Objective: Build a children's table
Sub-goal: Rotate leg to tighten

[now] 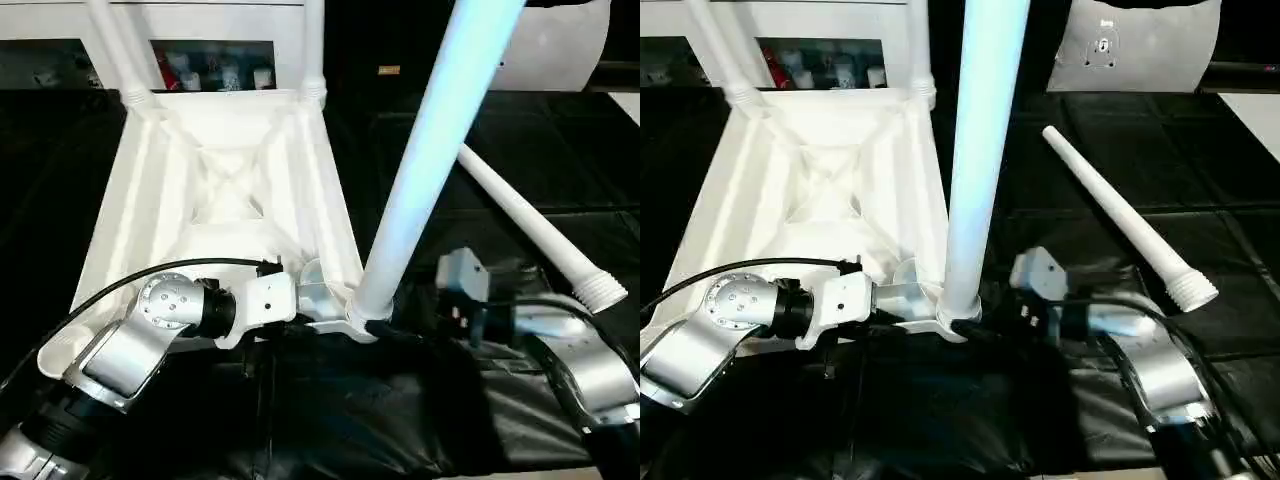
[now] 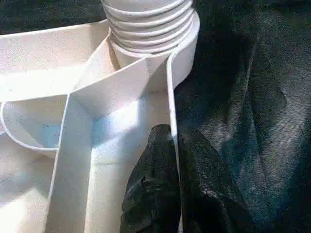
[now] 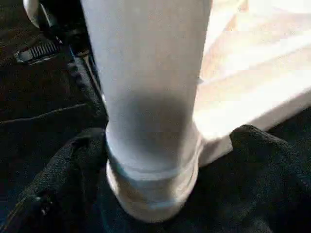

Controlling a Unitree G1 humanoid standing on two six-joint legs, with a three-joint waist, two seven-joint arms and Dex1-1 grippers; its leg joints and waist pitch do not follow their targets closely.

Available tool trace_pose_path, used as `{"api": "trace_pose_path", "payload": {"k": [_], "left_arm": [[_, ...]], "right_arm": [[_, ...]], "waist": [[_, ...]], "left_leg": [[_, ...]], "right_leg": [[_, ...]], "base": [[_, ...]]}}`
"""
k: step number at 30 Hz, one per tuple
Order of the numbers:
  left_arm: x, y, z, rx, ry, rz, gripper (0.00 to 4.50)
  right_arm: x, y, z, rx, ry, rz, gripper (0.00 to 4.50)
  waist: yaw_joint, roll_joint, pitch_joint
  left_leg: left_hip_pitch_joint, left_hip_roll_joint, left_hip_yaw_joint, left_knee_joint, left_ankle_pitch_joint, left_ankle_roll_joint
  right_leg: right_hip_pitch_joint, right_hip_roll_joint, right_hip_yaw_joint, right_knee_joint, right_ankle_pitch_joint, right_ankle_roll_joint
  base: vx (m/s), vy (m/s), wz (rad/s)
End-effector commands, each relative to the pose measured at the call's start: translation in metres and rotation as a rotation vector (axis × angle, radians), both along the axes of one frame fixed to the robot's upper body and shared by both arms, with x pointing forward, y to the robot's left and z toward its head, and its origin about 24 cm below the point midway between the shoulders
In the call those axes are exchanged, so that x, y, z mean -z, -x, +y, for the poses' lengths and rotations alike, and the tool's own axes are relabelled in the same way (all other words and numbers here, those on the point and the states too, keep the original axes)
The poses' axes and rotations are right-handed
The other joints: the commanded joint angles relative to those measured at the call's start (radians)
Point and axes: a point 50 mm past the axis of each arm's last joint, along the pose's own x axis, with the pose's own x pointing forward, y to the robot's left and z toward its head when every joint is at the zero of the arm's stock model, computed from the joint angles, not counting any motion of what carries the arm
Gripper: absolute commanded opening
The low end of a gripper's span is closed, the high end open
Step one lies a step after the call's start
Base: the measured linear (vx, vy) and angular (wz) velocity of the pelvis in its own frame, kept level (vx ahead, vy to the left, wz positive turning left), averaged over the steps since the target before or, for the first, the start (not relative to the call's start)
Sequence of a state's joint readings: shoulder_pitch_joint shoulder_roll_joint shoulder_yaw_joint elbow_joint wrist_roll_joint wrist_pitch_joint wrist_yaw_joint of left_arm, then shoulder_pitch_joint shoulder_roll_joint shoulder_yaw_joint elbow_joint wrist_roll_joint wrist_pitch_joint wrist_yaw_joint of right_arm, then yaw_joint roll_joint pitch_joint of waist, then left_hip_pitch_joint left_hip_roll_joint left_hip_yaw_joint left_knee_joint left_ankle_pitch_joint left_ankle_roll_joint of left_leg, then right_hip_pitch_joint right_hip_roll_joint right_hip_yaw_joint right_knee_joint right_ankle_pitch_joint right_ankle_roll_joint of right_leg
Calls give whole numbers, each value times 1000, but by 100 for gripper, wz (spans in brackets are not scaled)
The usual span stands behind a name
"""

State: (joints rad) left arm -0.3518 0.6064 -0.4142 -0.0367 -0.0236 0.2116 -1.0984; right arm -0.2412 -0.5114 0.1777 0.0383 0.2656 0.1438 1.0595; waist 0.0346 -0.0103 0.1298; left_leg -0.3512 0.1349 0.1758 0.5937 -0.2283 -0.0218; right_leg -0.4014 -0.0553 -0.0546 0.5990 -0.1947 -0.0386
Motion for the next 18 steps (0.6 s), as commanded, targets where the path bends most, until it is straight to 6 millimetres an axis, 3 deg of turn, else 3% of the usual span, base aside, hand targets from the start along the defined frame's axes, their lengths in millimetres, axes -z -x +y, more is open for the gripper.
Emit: {"api": "trace_pose_path", "payload": {"k": [1, 4, 6, 14, 18], "left_arm": [[11, 11, -7, 112, -46, 45, 0], [11, 10, -6, 114, -48, 43, 0], [11, 10, -4, 113, -51, 42, 0], [12, 10, 0, 128, -71, 49, 0], [12, 10, 2, 133, -74, 50, 0]], "right_arm": [[1, -1, 4, -54, -3, 18, 445], [2, -1, 5, -80, -5, 36, 430], [4, -2, 5, -87, -1, 40, 395], [6, -9, 9, -118, -3, 53, 333], [7, -9, 11, -136, -7, 62, 299]], "waist": [[-6, 3, -72], [-5, 1, -74], [-5, 0, -75], [-7, 2, -70], [-5, 4, -70]], "left_leg": [[4, 100, -33, -64, -3, 135], [2, 99, -33, -61, 22, 153], [1, 99, -34, -59, 34, 163], [1, 99, -33, -59, -6, 143], [1, 99, -34, -59, 3, 139]], "right_leg": [[57, -105, 68, -50, -44, -306], [59, -105, 67, -45, -9, -310], [59, -105, 66, -43, 1, -314], [57, -104, 65, -49, -74, -308], [58, -104, 65, -45, -50, -308]], "base": [[0, 0, 0], [0, 0, 0], [0, 0, 0], [0, 0, 0], [0, 0, 0]]}}
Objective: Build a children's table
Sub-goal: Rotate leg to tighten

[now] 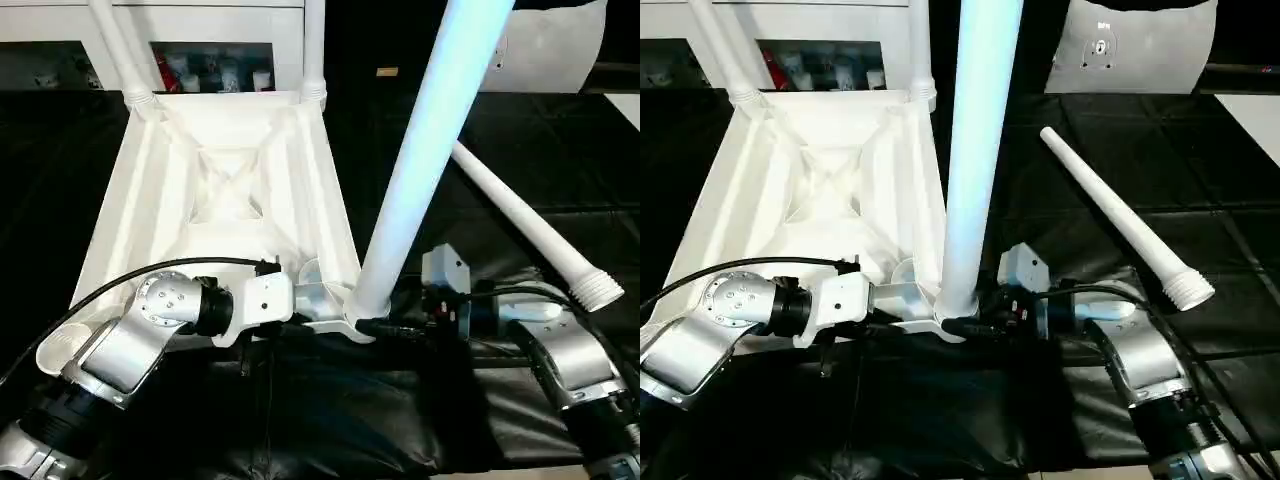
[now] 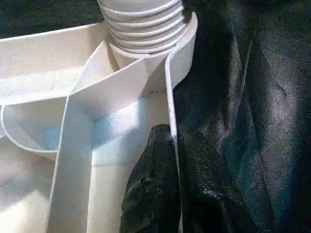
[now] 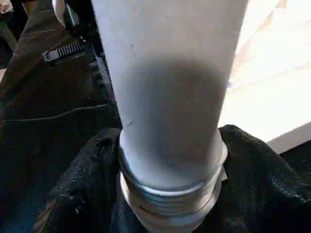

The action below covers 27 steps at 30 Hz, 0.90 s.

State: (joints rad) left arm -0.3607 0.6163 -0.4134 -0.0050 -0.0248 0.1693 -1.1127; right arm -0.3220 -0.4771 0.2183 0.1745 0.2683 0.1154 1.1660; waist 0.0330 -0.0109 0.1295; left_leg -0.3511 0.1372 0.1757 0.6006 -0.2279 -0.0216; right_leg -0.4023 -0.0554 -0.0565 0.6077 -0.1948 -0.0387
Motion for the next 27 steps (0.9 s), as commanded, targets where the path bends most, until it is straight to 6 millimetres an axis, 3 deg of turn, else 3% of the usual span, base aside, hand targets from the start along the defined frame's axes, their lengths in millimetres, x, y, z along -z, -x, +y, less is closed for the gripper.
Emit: {"api": "trace_pose_path", "payload": {"k": [1, 8, 9, 11, 15, 17, 18, 19, 21, 22, 23, 24, 25, 27], "left_arm": [[12, 12, -2, 116, -69, 59, 0], [12, 12, 1, 118, -75, 62, 0], [12, 12, 1, 109, -70, 68, 0], [12, 12, 1, 99, -64, 74, 0], [12, 15, -7, 9, -5, 82, 0], [11, 17, -16, -62, 52, 85, 0], [10, 22, -32, -159, 124, 87, 0], [10, 24, -42, -222, 163, 85, 0], [9, 26, -57, -314, 217, 88, 0], [9, 27, -59, -330, 228, 92, 0], [9, 27, -60, -338, 234, 93, 0], [9, 27, -71, -387, 269, 91, 0], [9, 26, -74, -402, 278, 89, 0], [8, 25, -81, -438, 297, 79, 0]], "right_arm": [[0, 0, 2, -30, 4, 0, 292], [3, 3, 3, -41, -2, 12, 274], [5, 5, 3, -36, -8, 19, 274], [6, 7, 4, -30, -13, 27, 273], [15, 14, 10, 38, -42, 92, 273], [23, 18, 18, 111, -51, 126, 273], [36, 22, 34, 214, -52, 147, 273], [40, 23, 46, 297, -91, 172, 273], [39, 15, 63, 464, -190, 210, 272], [39, 13, 66, 495, -203, 207, 272], [38, 12, 67, 510, -208, 207, 272], [35, 5, 74, 597, -234, 197, 272], [34, 3, 76, 623, -241, 194, 272], [31, -2, 81, 680, -260, 193, 272]], "waist": [[-4, 4, -70], [-2, 8, -69], [-1, 14, -67], [-2, 12, -67], [-1, 16, -62], [-4, 18, -56], [-6, 25, -43], [-10, 21, -36], [-23, 22, -25], [-41, 15, -23], [-55, 14, -22], [-65, 16, -22], [-67, 21, -21], [-69, 19, -15]], "left_leg": [[1, 96, -33, -65, 2, 140], [3, 98, -34, -67, -23, 128], [3, 98, -35, -68, -34, 119], [3, 98, -34, -68, -40, 115], [1, 101, -36, -71, -34, 109], [1, 100, -35, -76, -69, 98], [1, 105, -38, -84, -133, 68], [2, 105, -42, -89, -189, 39], [-2, 101, -50, -95, -257, 11], [-5, 89, -61, -95, -312, -9], [-10, 85, -69, -96, -324, -11], [-14, 87, -72, -97, -328, -4], [-10, 86, -71, -96, -332, -1], [11, 76, -66, -88, -356, 11]], "right_leg": [[59, -104, 67, -54, -49, -308], [57, -103, 67, -57, -67, -310], [57, -103, 67, -57, -72, -310], [57, -103, 68, -58, -69, -311], [58, -104, 69, -56, -31, -318], [57, -103, 70, -63, -83, -313], [52, -103, 68, -74, -172, -297], [50, -106, 69, -82, -271, -276], [48, -109, 67, -93, -408, -239], [51, -113, 59, -105, -574, -172], [52, -114, 55, -113, -641, -128], [51, -115, 54, -118, -652, -107], [45, -114, 53, -123, -655, -102], [24, -110, 52, -143, -721, -72]], "base": [[0, 0, 0], [0, 0, 0], [0, 0, 0], [0, 0, 0], [0, 0, 0], [0, 0, 0], [0, 0, 0], [0, 0, 0], [0, 0, 0], [-49, 16, -18], [-54, 28, -24], [-54, 28, -24], [0, 0, 0], [0, 0, 0]]}}
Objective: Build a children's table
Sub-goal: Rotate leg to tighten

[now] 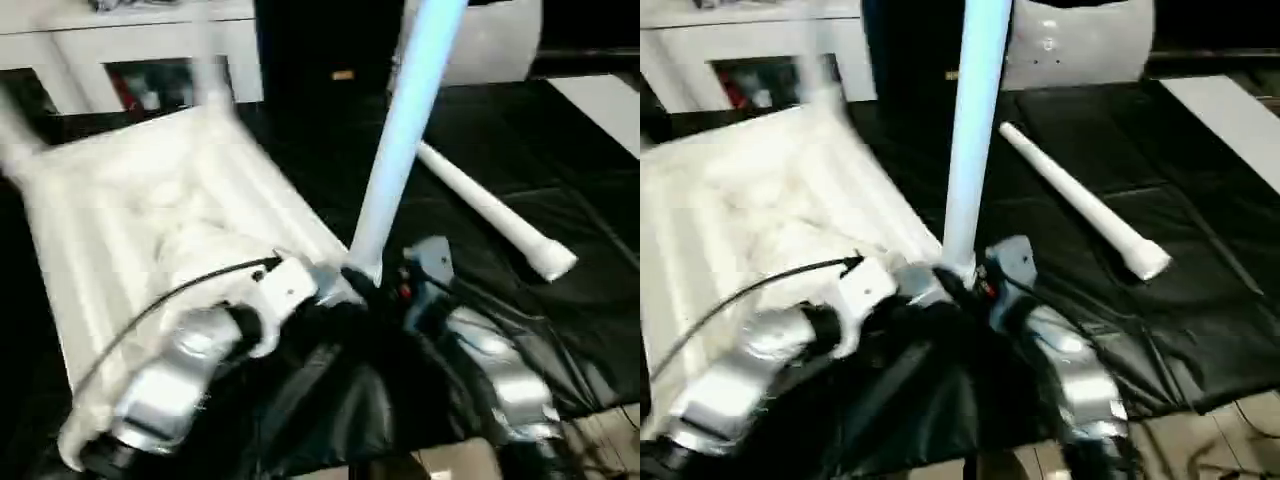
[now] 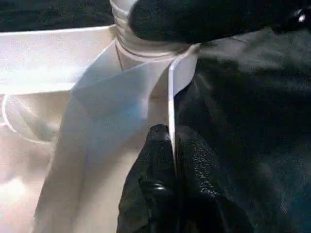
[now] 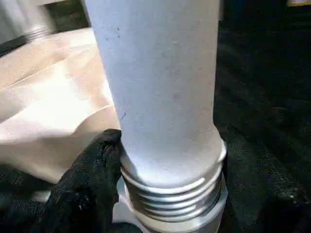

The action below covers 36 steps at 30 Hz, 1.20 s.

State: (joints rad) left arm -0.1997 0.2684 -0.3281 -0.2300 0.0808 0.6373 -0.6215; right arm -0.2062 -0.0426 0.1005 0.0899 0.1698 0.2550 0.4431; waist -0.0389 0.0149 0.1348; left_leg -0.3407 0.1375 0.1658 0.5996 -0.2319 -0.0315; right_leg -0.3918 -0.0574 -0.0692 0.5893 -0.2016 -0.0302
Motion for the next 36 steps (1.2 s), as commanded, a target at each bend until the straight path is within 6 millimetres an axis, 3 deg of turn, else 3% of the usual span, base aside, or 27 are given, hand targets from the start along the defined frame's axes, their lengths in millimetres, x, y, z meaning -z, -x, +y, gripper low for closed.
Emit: {"api": "trace_pose_path", "payload": {"k": [1, 2, 4, 6, 7, 9, 10, 13, 16, 19, 21, 23, 24, 29, 34, 36], "left_arm": [[-6, 15, -40, 144, 111, 3, 0], [-7, 14, -43, 144, 106, -6, 0], [-9, 15, -45, 146, 83, -7, 0], [-9, 16, -43, 152, 61, -5, 0], [-7, 16, -40, 155, 43, -5, 0], [-5, 17, -37, 166, 22, 0, 0], [-5, 17, -34, 173, 12, 3, 0], [-4, 18, -30, 203, 7, 14, 0], [-1, 20, -22, 258, -16, 32, 0], [0, 20, -14, 297, -31, 44, 0], [1, 20, -7, 350, -52, 45, 0], [2, 19, 2, 399, -78, 59, 0], [2, 19, 7, 427, -95, 63, 0], [1, 19, 23, 570, -146, 83, 0], [-2, 16, 32, 662, -175, 100, 0], [-2, 12, 34, 685, -203, 94, 0]], "right_arm": [[11, 5, 29, -66, -46, 97, 272], [10, 6, 32, -75, -49, 90, 272], [12, 8, 30, -73, -15, 76, 328], [14, 10, 25, -66, -4, 77, 344], [15, 10, 20, -59, 3, 79, 353], [16, 11, 13, -56, 8, 84, 376], [16, 12, 7, -59, 16, 80, 387], [14, 14, -5, -84, 27, 57, 407], [7, 18, -24, -139, 49, 9, 430], [0, 21, -38, -205, 64, -27, 445], [-8, 24, -50, -274, 80, -55, 445], [-15, 27, -60, -358, 97, -73, 445], [-18, 29, -64, -404, 113, -77, 445], [-29, 28, -74, -526, 183, -111, 445], [-31, 26, -74, -657, 252, -109, 445], [-30, 29, -72, -746, 261, -88, 419]], "waist": [[2, -7, -21], [0, -10, -22], [0, -1, -24], [-2, 0, -27], [-2, 0, -29], [2, 2, -33], [1, -2, -37], [15, -2, -43], [25, -7, -47], [32, -8, -55], [44, -8, -56], [47, -8, -55], [50, -10, -53], [50, -11, -55], [49, -14, -61], [51, -17, -66]], "left_leg": [[-2, 75, -57, -88, -347, 25], [-10, 78, -58, -93, -330, 31], [-12, 87, -58, -97, -316, 34], [-15, 93, -56, -101, -292, 38], [-18, 98, -52, -103, -276, 42], [-14, 98, -46, -101, -244, 47], [-16, 97, -42, -100, -226, 55], [-17, 95, -34, -90, -121, 103], [-15, 92, -30, -85, -87, 127], [-18, 94, -31, -79, 9, 175], [-15, 92, -28, -73, 36, 213], [-14, 94, -29, -73, 37, 225], [-13, 95, -30, -75, 11, 229], [-10, 97, -31, -79, -31, 189], [-8, 97, -28, -72, 29, 199], [-9, 96, -26, -68, 62, 222]], "right_leg": [[16, -109, 65, -125, -715, -75], [20, -107, 65, -119, -678, -76], [18, -105, 66, -115, -598, -92], [21, -104, 70, -105, -487, -127], [23, -104, 73, -96, -392, -163], [25, -104, 78, -88, -301, -194], [29, -103, 78, -85, -273, -201], [35, -107, 79, -77, -167, -230], [38, -107, 78, -76, -152, -235], [43, -104, 73, -58, -38, -264], [41, -103, 71, -58, -21, -271], [41, -101, 69, -56, -28, -274], [39, -101, 67, -62, -81, -268], [38, -103, 67, -66, -170, -251], [39, -104, 69, -51, -76, -278], [41, -103, 69, -45, -29, -293]], "base": [[0, 0, 0], [0, 0, 0], [0, 0, 0], [0, 0, 0], [0, 0, 0], [0, 0, 0], [52, 18, 6], [58, -1, 6], [0, 0, 0], [0, 0, 0], [0, 0, 0], [0, 0, 0], [0, 0, 0], [0, 0, 0], [0, 0, 0], [0, 0, 0]]}}
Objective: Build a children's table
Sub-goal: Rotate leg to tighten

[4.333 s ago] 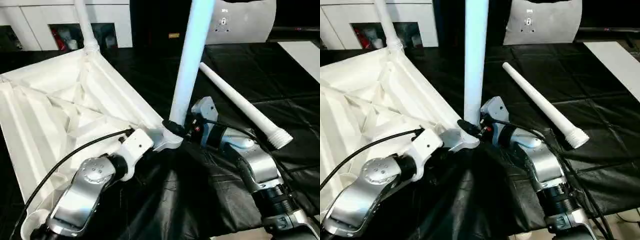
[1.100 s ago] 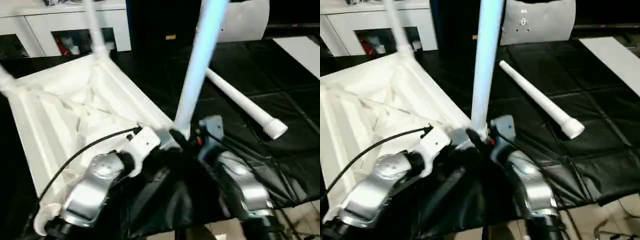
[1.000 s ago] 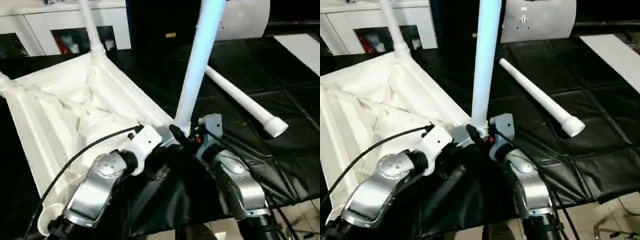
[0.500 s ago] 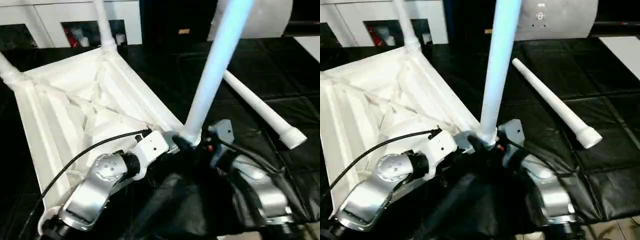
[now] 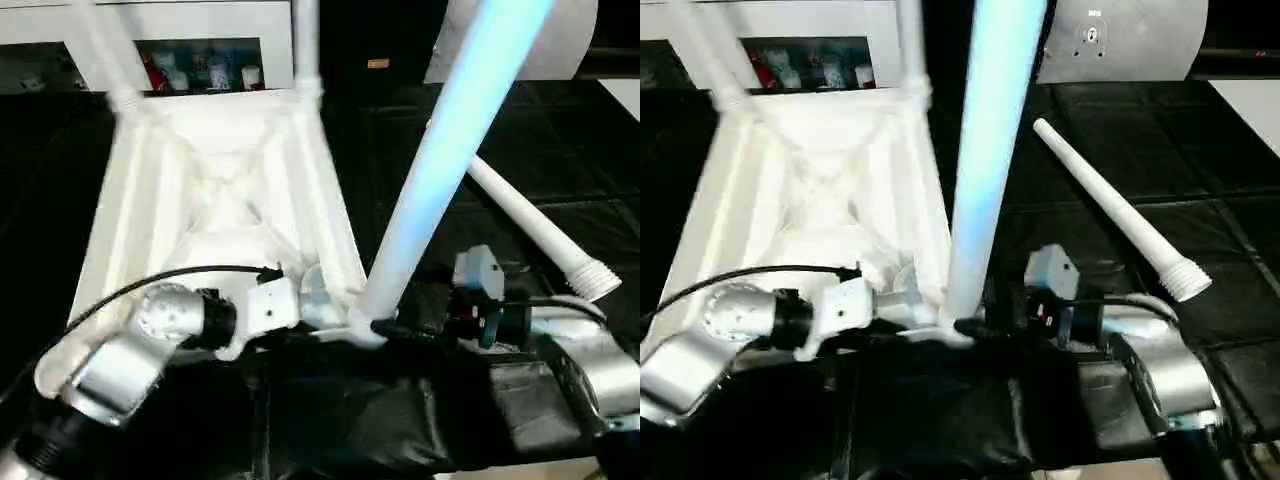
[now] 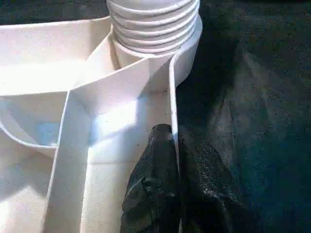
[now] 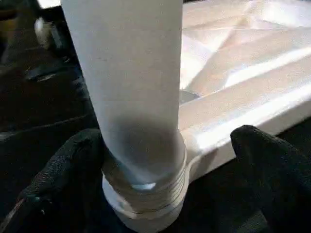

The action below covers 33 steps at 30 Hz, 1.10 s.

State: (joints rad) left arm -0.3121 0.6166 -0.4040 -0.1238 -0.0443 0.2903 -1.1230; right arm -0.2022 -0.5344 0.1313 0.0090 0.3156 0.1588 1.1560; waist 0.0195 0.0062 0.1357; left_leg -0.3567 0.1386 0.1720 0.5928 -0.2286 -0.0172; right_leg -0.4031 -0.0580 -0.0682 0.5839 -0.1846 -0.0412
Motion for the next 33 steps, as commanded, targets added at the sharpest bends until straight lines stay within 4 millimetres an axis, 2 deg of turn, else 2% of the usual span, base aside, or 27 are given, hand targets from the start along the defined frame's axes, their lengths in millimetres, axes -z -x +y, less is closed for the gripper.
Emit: {"api": "trace_pose_path", "payload": {"k": [1, 3, 4, 6, 8, 9, 10, 13, 14, 16, 17, 21, 27, 29, 31, 32, 33], "left_arm": [[12, 7, -3, 96, -62, 53, 0], [13, 5, -2, 116, -70, 51, 0], [12, 5, -2, 123, -70, 50, 0], [12, 4, -3, 144, -68, 55, 0], [12, 4, -3, 154, -68, 57, 0], [12, 4, -3, 157, -69, 57, 0], [12, 4, -3, 160, -69, 57, 0], [12, 4, -3, 166, -70, 56, 0], [12, 3, -3, 168, -71, 56, 0], [12, 3, -3, 170, -72, 56, 0], [12, 2, -2, 171, -74, 55, 0], [13, 2, -1, 171, -76, 55, 0], [14, 5, -3, 116, -48, 67, 0], [13, 4, -8, 69, -21, 68, 0], [8, 4, -24, -57, 61, 75, 0], [7, 4, -29, -83, 82, 74, 0], [6, 3, -33, -102, 97, 75, 0]], "right_arm": [[1, 2, 1, -68, 23, 15, 411], [2, 1, 3, -99, 32, 23, 406], [3, -1, 4, -110, 41, 21, 388], [4, -5, 6, -129, 58, 17, 368], [5, -7, 7, -135, 62, 14, 356], [5, -7, 8, -139, 62, 15, 343], [5, -8, 9, -141, 64, 15, 324], [5, -10, 11, -151, 63, 15, 318], [5, -11, 12, -156, 63, 15, 291], [6, -11, 13, -162, 63, 16, 285], [6, -12, 14, -167, 61, 15, 283], [7, -13, 15, -174, 54, 15, 271], [13, -4, 16, -147, 18, 64, 269], [17, -1, 20, -100, -7, 91, 269], [29, 2, 34, 55, -47, 144, 269], [31, 2, 39, 100, -60, 147, 269], [33, 1, 42, 133, -69, 150, 269]], "waist": [[-5, -8, -67], [-4, -10, -67], [-3, -11, -66], [-3, -12, -61], [-1, -10, -61], [1, -15, -59], [4, -13, -61], [5, -13, -64], [5, -13, -65], [4, -14, -65], [3, -19, -65], [5, -17, -64], [8, -12, -69], [6, -12, -69], [10, -7, -66], [5, -4, -53], [2, -6, -51]], "left_leg": [[7, 94, -33, -59, 62, 213], [4, 95, -33, -59, 58, 216], [5, 96, -33, -60, 46, 210], [5, 96, -33, -62, -1, 180], [8, 97, -32, -63, -23, 156], [8, 97, -30, -64, -33, 145], [9, 98, -31, -63, -26, 143], [7, 97, -31, -62, -5, 149], [7, 97, -31, -61, 0, 152], [5, 97, -31, -61, 7, 160], [5, 96, -31, -61, 1, 162], [6, 96, -31, -62, -22, 145], [5, 99, -32, -60, 13, 154], [5, 99, -32, -61, 17, 153], [5, 103, -34, -62, 3, 146], [4, 103, -34, -73, -73, 109], [7, 102, -33, -75, -113, 87]], "right_leg": [[52, -103, 67, -39, -43, -285], [54, -104, 66, -39, -55, -286], [53, -105, 66, -42, -80, -284], [51, -105, 67, -49, -157, -277], [49, -105, 69, -52, -189, -273], [50, -105, 70, -52, -196, -269], [50, -105, 71, -50, -183, -269], [51, -105, 70, -44, -144, -277], [52, -105, 70, -43, -135, -279], [52, -104, 69, -42, -123, -282], [53, -104, 69, -43, -133, -280], [53, -105, 70, -48, -180, -271], [55, -104, 70, -39, -110, -285], [56, -103, 70, -38, -102, -288], [54, -106, 69, -42, -114, -295], [50, -104, 68, -56, -222, -280], [50, -103, 69, -62, -287, -266]], "base": [[0, 0, 0], [0, 0, 0], [0, 0, 0], [0, 0, 0], [0, 0, 0], [0, 0, 0], [0, 0, 0], [0, 0, 0], [0, 0, 0], [0, 0, 0], [0, 0, 0], [0, 0, 0], [0, 0, 0], [0, 0, 0], [0, 0, 0], [0, 0, 0], [0, 0, 0]]}}
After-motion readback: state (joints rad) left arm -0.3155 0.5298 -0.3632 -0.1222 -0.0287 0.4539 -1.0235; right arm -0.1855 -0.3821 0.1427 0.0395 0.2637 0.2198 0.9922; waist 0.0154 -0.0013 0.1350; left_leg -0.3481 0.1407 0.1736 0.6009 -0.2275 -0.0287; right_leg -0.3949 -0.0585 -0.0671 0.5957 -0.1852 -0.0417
